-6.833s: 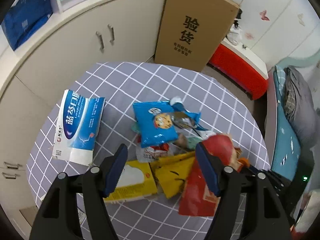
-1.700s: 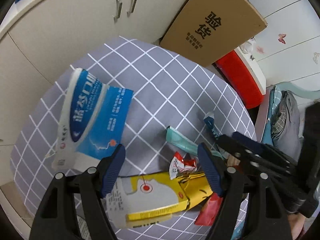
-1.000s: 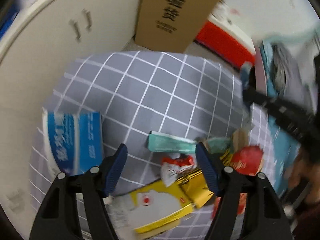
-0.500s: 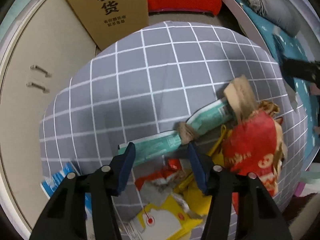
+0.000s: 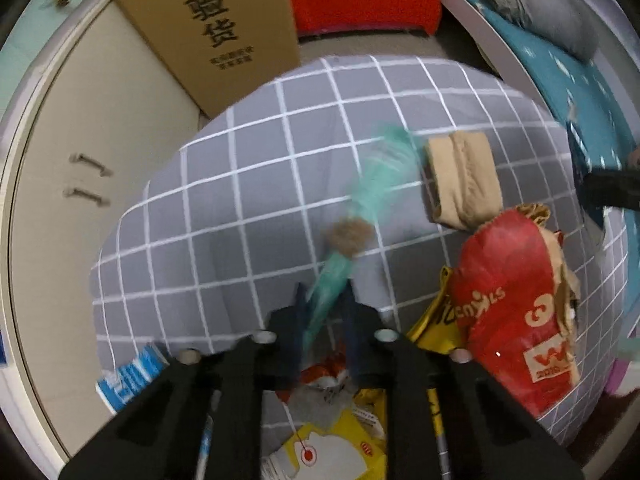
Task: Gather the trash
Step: 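Grasp the blue-white tube with the right gripper while the left grasps the teal stick, then carry the tube and teal stick over the bucket and open both grippers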
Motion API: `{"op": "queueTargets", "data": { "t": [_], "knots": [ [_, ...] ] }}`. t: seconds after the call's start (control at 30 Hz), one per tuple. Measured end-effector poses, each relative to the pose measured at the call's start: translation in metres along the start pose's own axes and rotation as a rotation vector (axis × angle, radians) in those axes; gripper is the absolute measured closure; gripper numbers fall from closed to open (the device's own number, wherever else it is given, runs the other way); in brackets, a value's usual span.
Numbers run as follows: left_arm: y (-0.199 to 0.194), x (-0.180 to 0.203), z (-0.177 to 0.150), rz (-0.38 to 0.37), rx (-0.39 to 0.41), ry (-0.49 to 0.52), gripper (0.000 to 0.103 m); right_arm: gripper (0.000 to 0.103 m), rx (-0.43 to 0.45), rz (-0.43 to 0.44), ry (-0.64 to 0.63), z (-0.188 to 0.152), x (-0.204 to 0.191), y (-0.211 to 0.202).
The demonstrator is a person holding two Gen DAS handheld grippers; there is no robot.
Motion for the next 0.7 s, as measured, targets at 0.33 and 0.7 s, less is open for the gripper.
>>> {"op": "queueTargets", "data": {
  "t": [0.33, 0.7],
  "knots": [
    [-0.059, -0.003, -0.031, -0.137, 0.121, -0.264, 0.093, 0.094, 0.024, 0.051, -0.004, -0.007, 0.004, -0.016],
    [-0.093, 0.141, -0.005, -0.204, 0.189, -0.197, 0.093, 0.094, 0.086, 0.063, 0.038, -0.039, 0.065, -0.071]
  ]
}}
Point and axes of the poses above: each gripper's, at about its wrist camera, not at the fingertips, and y roughly the way its jaws point, x to its right, z to its top, the point moved 4 cm from there along y, roughly the way its jaws point, and after that the axes turned 6 degrees about -y, right-handed, at the moved point
